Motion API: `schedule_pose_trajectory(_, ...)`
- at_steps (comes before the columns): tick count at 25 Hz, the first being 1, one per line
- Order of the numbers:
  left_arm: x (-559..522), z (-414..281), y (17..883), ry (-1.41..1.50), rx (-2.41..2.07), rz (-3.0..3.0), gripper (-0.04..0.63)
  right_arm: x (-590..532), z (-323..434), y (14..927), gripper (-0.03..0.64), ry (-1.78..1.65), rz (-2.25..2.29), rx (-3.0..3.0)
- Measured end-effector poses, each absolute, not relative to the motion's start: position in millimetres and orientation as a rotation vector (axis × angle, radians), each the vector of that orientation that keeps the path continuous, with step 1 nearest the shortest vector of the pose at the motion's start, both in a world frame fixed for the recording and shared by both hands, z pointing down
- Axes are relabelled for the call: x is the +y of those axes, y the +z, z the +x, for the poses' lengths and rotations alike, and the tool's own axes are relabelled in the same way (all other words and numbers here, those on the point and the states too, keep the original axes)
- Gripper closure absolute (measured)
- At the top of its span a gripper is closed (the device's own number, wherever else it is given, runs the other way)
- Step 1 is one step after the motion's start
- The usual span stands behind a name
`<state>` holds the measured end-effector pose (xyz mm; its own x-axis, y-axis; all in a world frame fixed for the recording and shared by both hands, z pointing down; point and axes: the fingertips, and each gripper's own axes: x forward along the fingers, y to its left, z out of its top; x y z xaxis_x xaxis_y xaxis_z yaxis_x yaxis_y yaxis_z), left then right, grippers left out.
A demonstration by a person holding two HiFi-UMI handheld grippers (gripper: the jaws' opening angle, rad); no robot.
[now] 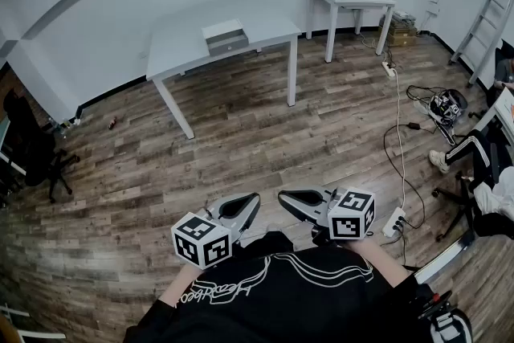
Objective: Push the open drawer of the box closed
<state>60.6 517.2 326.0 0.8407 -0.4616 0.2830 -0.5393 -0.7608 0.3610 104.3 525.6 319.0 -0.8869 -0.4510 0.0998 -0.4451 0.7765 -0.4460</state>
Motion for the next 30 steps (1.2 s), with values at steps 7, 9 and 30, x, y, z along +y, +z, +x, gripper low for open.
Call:
schedule_pose_trajectory(7, 470.2, 72.7, 333.9, 0.25, -0.701, 2.581, 0.591, 481.9, 116.0, 329.1, 0.607, -0.716, -0.836, 2.943)
schedule_pose_trajectory(9, 455.2, 76.1, 335.0, 0.258, -0.688, 2.591, 0.591, 463.5, 121.4, 332.3, 0.607, -0.721, -0.869, 2.923)
schedule_pose_trajectory(30, 71.8, 5.9, 378.5, 0.314, -0.663, 2.511, 0.591, 73.7, 49.9, 369.7, 0.607, -0.864, -0.914, 2.904)
